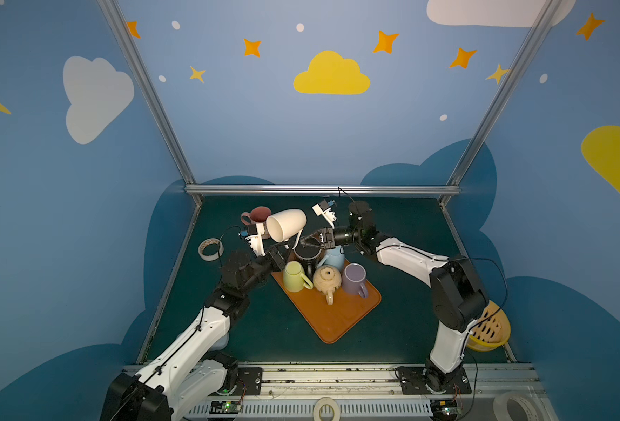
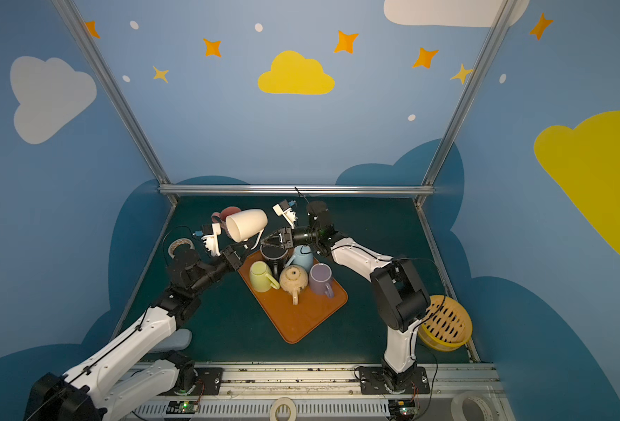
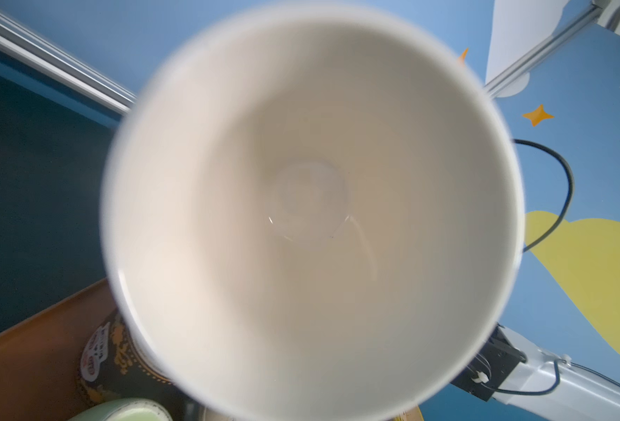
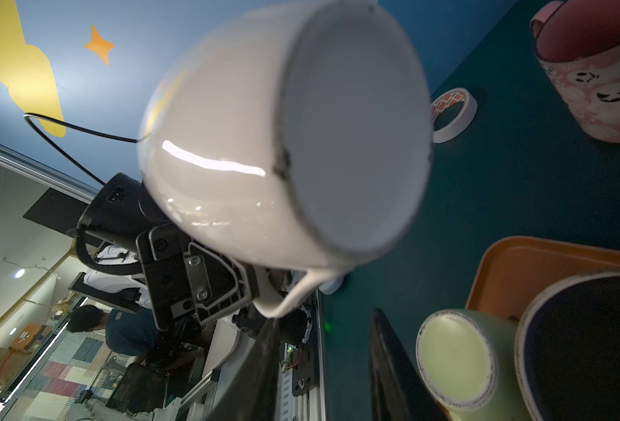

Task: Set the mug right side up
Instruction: 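Carry the white mug toward the pink mug with the left gripper while the right releases, then lower the white mug near the pink mug with the left gripper while the right withdraws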

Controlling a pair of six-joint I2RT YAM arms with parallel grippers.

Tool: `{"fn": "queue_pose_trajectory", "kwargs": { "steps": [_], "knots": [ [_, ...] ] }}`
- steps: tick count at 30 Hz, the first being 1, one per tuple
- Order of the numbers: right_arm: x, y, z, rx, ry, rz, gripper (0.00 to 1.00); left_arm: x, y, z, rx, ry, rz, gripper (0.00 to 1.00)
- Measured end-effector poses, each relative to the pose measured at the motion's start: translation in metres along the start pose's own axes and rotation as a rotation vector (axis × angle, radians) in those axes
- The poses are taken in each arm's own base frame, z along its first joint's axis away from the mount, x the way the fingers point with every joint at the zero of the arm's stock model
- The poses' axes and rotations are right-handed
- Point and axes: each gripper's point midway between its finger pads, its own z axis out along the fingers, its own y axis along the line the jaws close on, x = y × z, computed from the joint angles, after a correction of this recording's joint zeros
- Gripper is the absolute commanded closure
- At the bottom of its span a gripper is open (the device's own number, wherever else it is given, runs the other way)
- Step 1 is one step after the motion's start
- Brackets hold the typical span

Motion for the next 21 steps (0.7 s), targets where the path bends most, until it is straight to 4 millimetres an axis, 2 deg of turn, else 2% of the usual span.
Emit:
{"fn": "queue_pose_trajectory", "kwargs": {
  "steps": [4,9,16,21],
  "knots": [
    [0.003,-0.009,0.003,0.004,0.005,0.022,0.66,-0.005,0.007,0.000,-0.030,-0.021,-0.007,0.97],
    [0.002,-0.008,0.002,0.002,0.001,0.014,0.65,-0.014,0.016,0.007,-0.086,-0.012,-0.017,0.97],
    [0.001,-0.016,-0.001,0.032,-0.013,0.000,0.66,-0.049,0.025,0.023,-0.190,0.004,-0.028,0.96],
    [0.007,-0.021,-0.008,0.071,-0.021,0.001,0.66,-0.061,0.035,0.034,-0.265,0.044,-0.010,0.97]
  ]
}}
